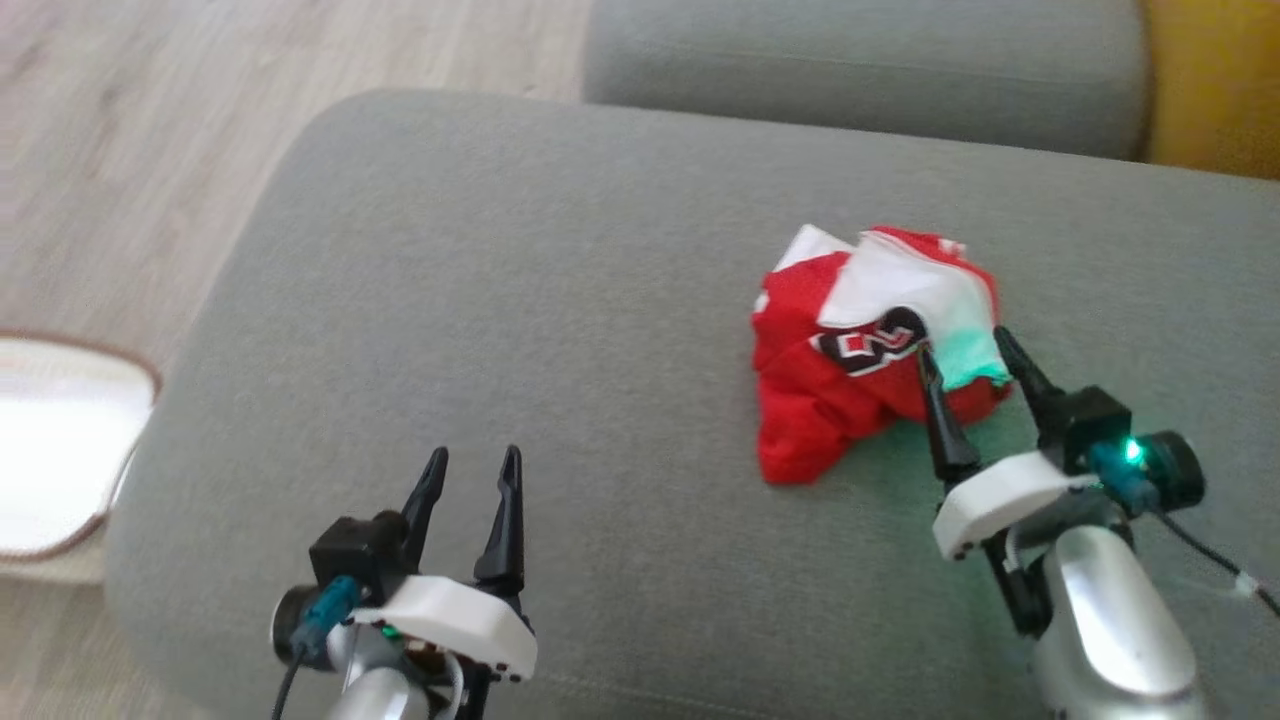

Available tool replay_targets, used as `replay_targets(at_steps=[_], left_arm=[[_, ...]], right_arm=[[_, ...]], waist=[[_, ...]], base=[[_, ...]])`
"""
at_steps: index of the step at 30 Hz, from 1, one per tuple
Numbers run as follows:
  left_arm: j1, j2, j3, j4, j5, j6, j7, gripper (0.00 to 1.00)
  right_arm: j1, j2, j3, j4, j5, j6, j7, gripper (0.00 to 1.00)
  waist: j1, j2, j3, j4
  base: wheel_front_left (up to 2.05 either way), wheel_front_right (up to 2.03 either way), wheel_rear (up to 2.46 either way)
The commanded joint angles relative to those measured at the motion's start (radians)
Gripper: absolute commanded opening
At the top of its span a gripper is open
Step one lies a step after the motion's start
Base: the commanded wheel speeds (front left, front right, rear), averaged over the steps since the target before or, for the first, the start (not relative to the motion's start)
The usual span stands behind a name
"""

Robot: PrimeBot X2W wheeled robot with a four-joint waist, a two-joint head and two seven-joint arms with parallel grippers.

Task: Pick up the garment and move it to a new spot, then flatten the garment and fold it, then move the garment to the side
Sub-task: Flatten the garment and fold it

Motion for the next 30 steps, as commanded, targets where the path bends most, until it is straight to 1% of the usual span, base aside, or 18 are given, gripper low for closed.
replay_targets(at_steps=[1,4,5,6,7,9,10,13,15,21,25,26,28,30], left_arm=[[-0.058,-0.007,0.026,-0.033,0.009,-0.007,-0.012,1.00],[-0.060,-0.015,0.032,-0.036,0.014,-0.008,-0.012,1.00],[-0.059,-0.016,0.034,-0.037,0.015,-0.009,-0.012,1.00],[-0.059,-0.018,0.037,-0.038,0.016,-0.010,-0.012,1.00],[-0.059,-0.018,0.037,-0.038,0.016,-0.010,-0.012,1.00],[-0.056,-0.021,0.042,-0.039,0.019,-0.012,-0.012,1.00],[-0.055,-0.023,0.045,-0.040,0.020,-0.013,-0.012,1.00],[-0.050,-0.027,0.054,-0.043,0.025,-0.014,-0.012,1.00],[-0.047,-0.029,0.056,-0.045,0.028,-0.017,-0.012,1.00],[-0.045,-0.036,0.062,-0.048,0.037,-0.024,-0.012,1.00],[-0.048,-0.040,0.068,-0.048,0.040,-0.029,-0.012,1.00],[-0.049,-0.041,0.070,-0.048,0.041,-0.031,-0.012,1.00],[-0.052,-0.043,0.071,-0.047,0.044,-0.033,-0.012,1.00],[-0.056,-0.044,0.072,-0.046,0.046,-0.035,-0.012,1.00]], right_arm=[[-0.070,-0.004,-0.004,0.014,-0.035,0.007,0.003,1.00],[-0.136,-0.004,-0.076,0.103,-0.099,0.007,-0.002,1.00],[-0.152,-0.004,-0.095,0.119,-0.110,0.007,-0.007,0.87],[-0.167,-0.004,-0.115,0.130,-0.118,0.007,-0.014,0.61],[-0.167,-0.004,-0.115,0.130,-0.118,0.007,-0.014,0.61],[-0.193,-0.004,-0.146,0.142,-0.120,0.007,-0.028,0.11],[-0.204,-0.004,-0.162,0.144,-0.121,0.007,-0.033,0.00],[-0.234,-0.004,-0.228,0.136,-0.146,0.007,-0.043,0.00],[-0.252,-0.016,-0.276,0.126,-0.175,0.007,-0.043,0.00],[-0.280,-0.120,-0.427,0.095,-0.269,0.007,0.022,0.00],[-0.277,-0.180,-0.486,0.086,-0.317,0.007,0.070,0.00],[-0.276,-0.187,-0.497,0.088,-0.325,0.007,0.083,0.24],[-0.278,-0.199,-0.517,0.095,-0.337,0.007,0.110,1.00],[-0.282,-0.204,-0.529,0.095,-0.339,0.007,0.119,1.00]], waist=[[0.0000,0.0000,0.038,0.057],[0.0000,0.0000,0.063,0.102],[0.0000,0.0000,0.067,0.109],[0.0000,0.0000,0.070,0.115],[0.0000,0.0000,0.070,0.115],[0.0000,0.0000,0.073,0.120],[0.0000,0.0000,0.074,0.121],[0.0000,0.0000,0.074,0.114],[0.0000,0.0000,0.074,0.104],[0.0000,0.0000,0.086,0.074],[0.0000,0.0000,0.105,0.053],[0.0000,0.0000,0.109,0.048],[0.0000,0.0000,0.118,0.039],[0.0000,0.0000,0.124,0.032]], base=[[0.00,0.00,0.00],[0.00,0.00,0.00],[0.00,0.00,0.00],[0.00,0.00,0.00],[0.00,0.00,0.00],[0.00,0.00,0.00],[0.00,0.00,0.00],[0.00,0.00,0.00],[0.00,0.00,0.00],[0.00,0.00,0.00],[0.00,0.00,0.00],[0.00,0.00,0.00],[0.00,0.00,0.00],[0.00,0.00,0.00]])
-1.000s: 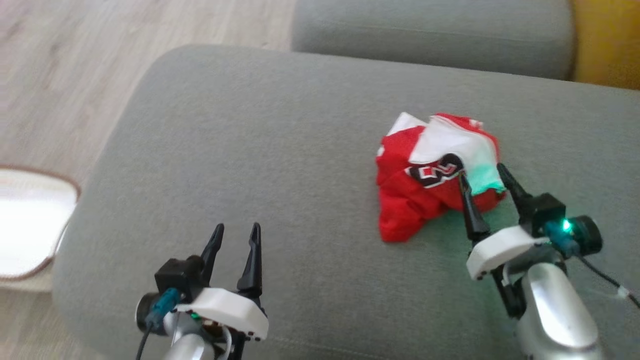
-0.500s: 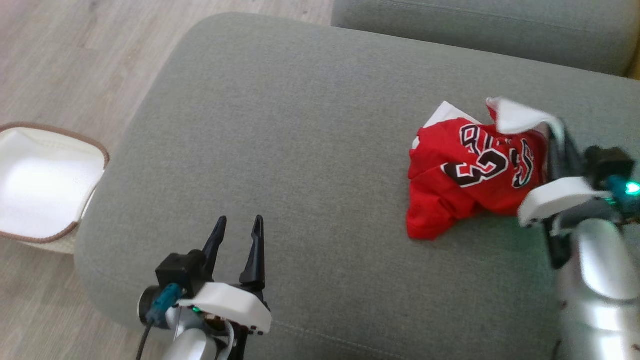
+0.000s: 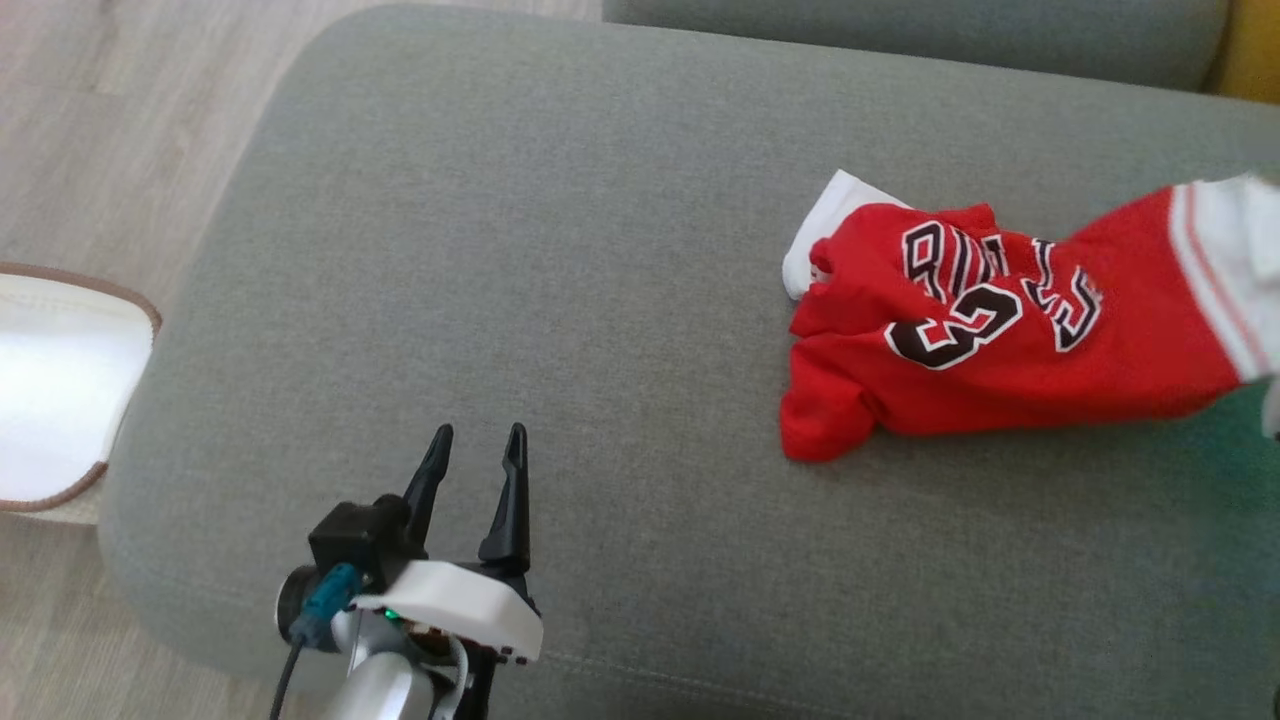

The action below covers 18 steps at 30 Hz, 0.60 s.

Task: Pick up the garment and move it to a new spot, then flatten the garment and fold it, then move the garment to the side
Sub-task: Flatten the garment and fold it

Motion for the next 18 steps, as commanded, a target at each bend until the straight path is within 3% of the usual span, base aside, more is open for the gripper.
replay_targets(at_steps=[1,8,18], left_arm=[[-0.043,-0.002,0.034,-0.032,0.010,-0.002,-0.012,1.00],[-0.043,-0.005,0.048,-0.025,0.015,-0.007,-0.012,1.00],[-0.036,-0.007,0.058,-0.015,0.024,-0.014,-0.012,1.00]], right_arm=[[-0.041,-0.021,0.015,-0.037,-0.002,0.007,0.003,1.00],[-0.008,0.015,0.049,-0.098,0.055,0.007,-0.046,1.00],[0.211,0.118,0.398,-0.240,0.222,0.007,-0.084,1.00]], waist=[[-0.0001,0.0000,0.006,-0.008],[-0.0001,0.0000,-0.014,-0.043],[-0.0001,0.0000,-0.056,-0.089]], base=[[0.00,0.00,0.00],[0.00,0.00,0.00],[0.00,0.00,0.00]])
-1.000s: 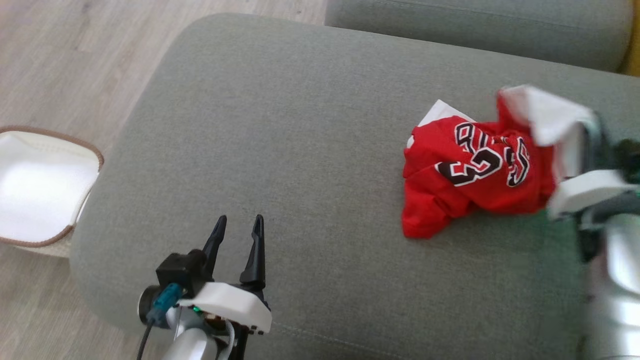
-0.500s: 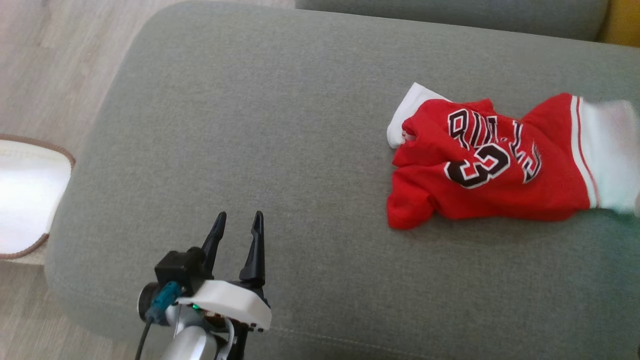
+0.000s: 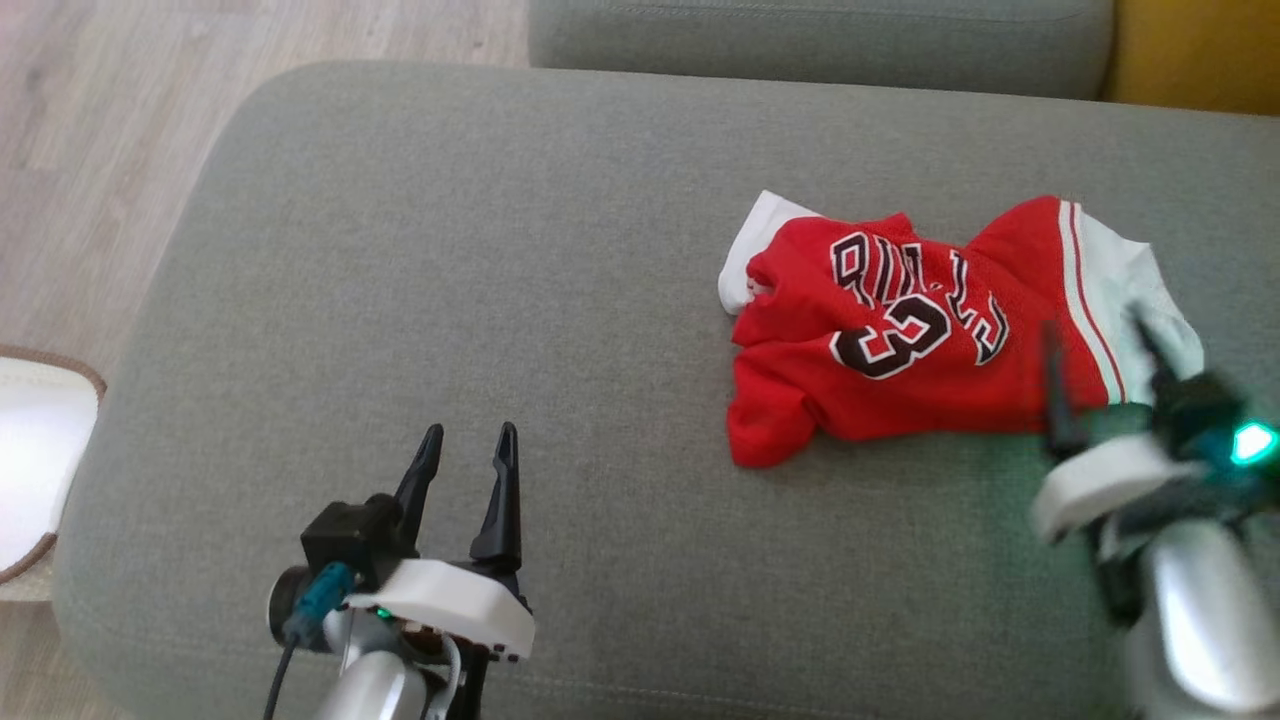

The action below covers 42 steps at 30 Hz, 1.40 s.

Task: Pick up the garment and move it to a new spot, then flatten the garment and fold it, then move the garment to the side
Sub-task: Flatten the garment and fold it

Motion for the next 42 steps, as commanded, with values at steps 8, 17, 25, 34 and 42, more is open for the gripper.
replay_targets(at_steps=[8,17,25,34,42], left_arm=[[-0.040,-0.003,0.036,-0.029,0.012,-0.009,-0.012,1.00],[-0.057,-0.004,0.032,-0.026,0.014,-0.014,-0.012,1.00],[-0.070,-0.006,0.027,-0.028,0.012,-0.013,-0.012,1.00],[-0.060,-0.006,0.042,-0.028,0.010,-0.007,-0.012,1.00],[-0.036,-0.007,0.047,-0.024,0.015,-0.009,-0.012,1.00]], right_arm=[[0.122,0.014,0.284,-0.089,0.102,0.007,0.009,1.00],[0.050,0.021,0.396,0.045,0.112,0.007,0.002,1.00],[-0.085,0.033,0.358,0.271,0.033,0.007,-0.037,0.81],[-0.129,0.050,0.318,0.293,0.026,0.007,-0.111,0.00],[-0.031,0.057,0.436,0.010,0.141,0.007,-0.122,0.00]], waist=[[0.0000,0.0000,0.008,0.003],[0.0000,0.0000,0.036,0.043],[0.0000,0.0000,0.070,0.110],[0.0000,0.0000,0.053,0.118],[0.0000,0.0000,0.004,0.048]], base=[[0.00,0.00,0.00],[0.00,0.00,0.00],[0.00,0.00,0.00],[0.00,0.00,0.00],[0.00,0.00,0.00]])
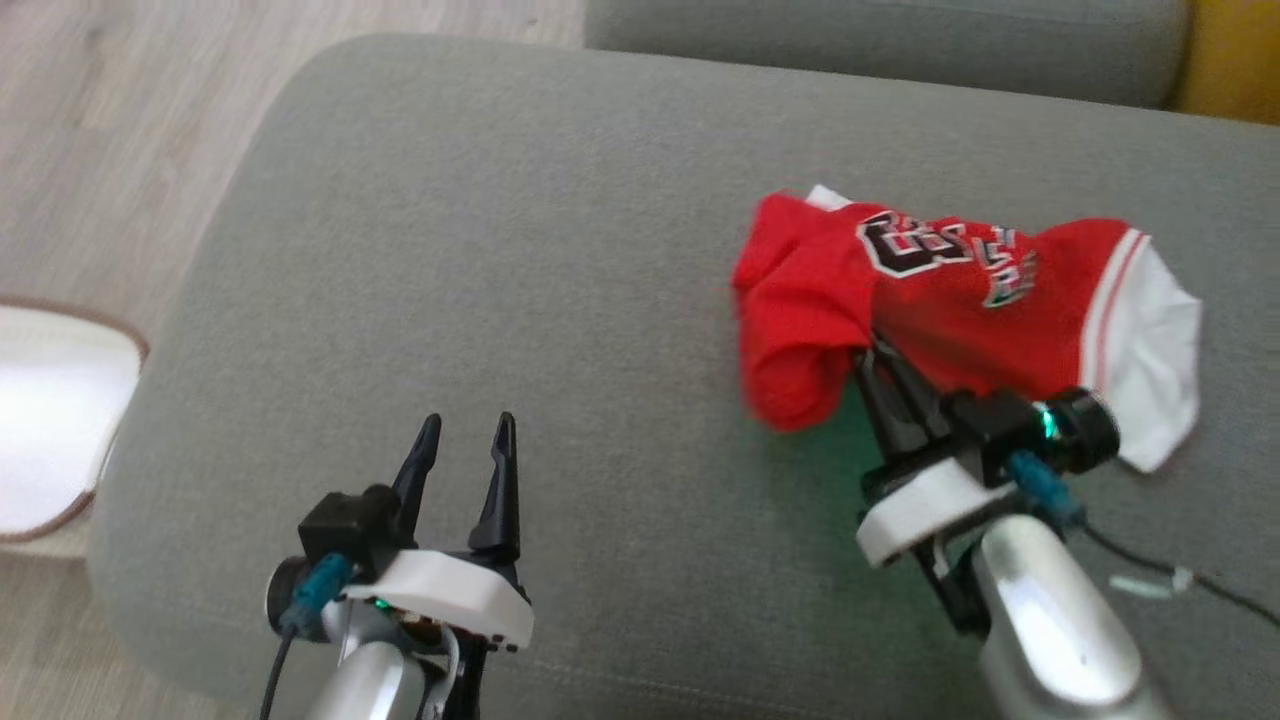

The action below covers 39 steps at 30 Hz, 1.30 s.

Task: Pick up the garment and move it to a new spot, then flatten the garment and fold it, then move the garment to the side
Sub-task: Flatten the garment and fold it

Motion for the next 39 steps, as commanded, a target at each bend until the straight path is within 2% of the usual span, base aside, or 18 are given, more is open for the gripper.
replay_targets(at_steps=[1,6,9,15,16,17,18,24,33,39], left_arm=[[-0.018,-0.002,0.037,-0.028,0.013,-0.002,-0.012,1.00],[-0.010,-0.002,0.036,-0.031,0.014,0.000,-0.012,1.00],[-0.010,-0.002,0.035,-0.033,0.014,-0.001,-0.012,1.00],[-0.010,-0.002,0.038,-0.029,0.014,-0.003,-0.012,1.00],[-0.009,-0.002,0.039,-0.028,0.014,-0.004,-0.012,1.00],[-0.008,-0.002,0.039,-0.026,0.015,-0.004,-0.012,1.00],[-0.007,-0.002,0.039,-0.023,0.016,-0.005,-0.012,1.00],[-0.004,0.000,0.030,-0.007,0.018,-0.016,-0.012,1.00],[-0.021,0.002,-0.012,0.021,0.027,-0.039,0.000,1.00],[-0.059,0.003,-0.063,0.086,0.034,-0.075,0.044,1.00]], right_arm=[[0.029,0.018,0.037,-0.087,0.028,0.007,-0.010,0.00],[0.154,0.005,0.100,-0.290,0.067,0.007,0.083,0.00],[0.251,-0.015,0.140,-0.355,0.089,0.007,0.154,0.00],[0.355,-0.042,0.139,-0.332,0.067,0.007,0.189,0.00],[0.361,-0.041,0.133,-0.313,0.060,0.007,0.187,0.05],[0.364,-0.038,0.126,-0.293,0.057,0.007,0.185,0.50],[0.365,-0.033,0.118,-0.280,0.055,0.007,0.178,1.00],[0.371,-0.016,0.061,-0.270,0.066,0.007,0.137,1.00],[0.395,0.004,-0.140,-0.454,0.058,0.007,0.099,1.00],[0.370,0.017,-0.195,-0.511,0.062,0.007,0.081,1.00]], waist=[[0.0000,0.0000,-0.020,-0.029],[0.0000,0.0000,-0.028,-0.059],[0.0000,0.0000,-0.025,-0.063],[0.0000,0.0000,-0.021,-0.070],[0.0000,0.0000,-0.022,-0.074],[0.0000,0.0000,-0.024,-0.077],[0.0000,0.0000,-0.026,-0.082],[0.0000,0.0000,-0.050,-0.125],[0.0000,0.0000,-0.066,-0.190],[0.0000,0.0000,-0.052,-0.214]], base=[[0.00,0.00,0.00],[0.00,0.00,0.00],[0.00,0.00,0.00],[0.00,0.00,0.00],[0.00,0.00,0.00],[0.00,0.00,0.00],[0.00,0.00,0.00],[0.00,0.00,0.00],[0.00,0.00,0.00],[0.00,0.00,0.00]])
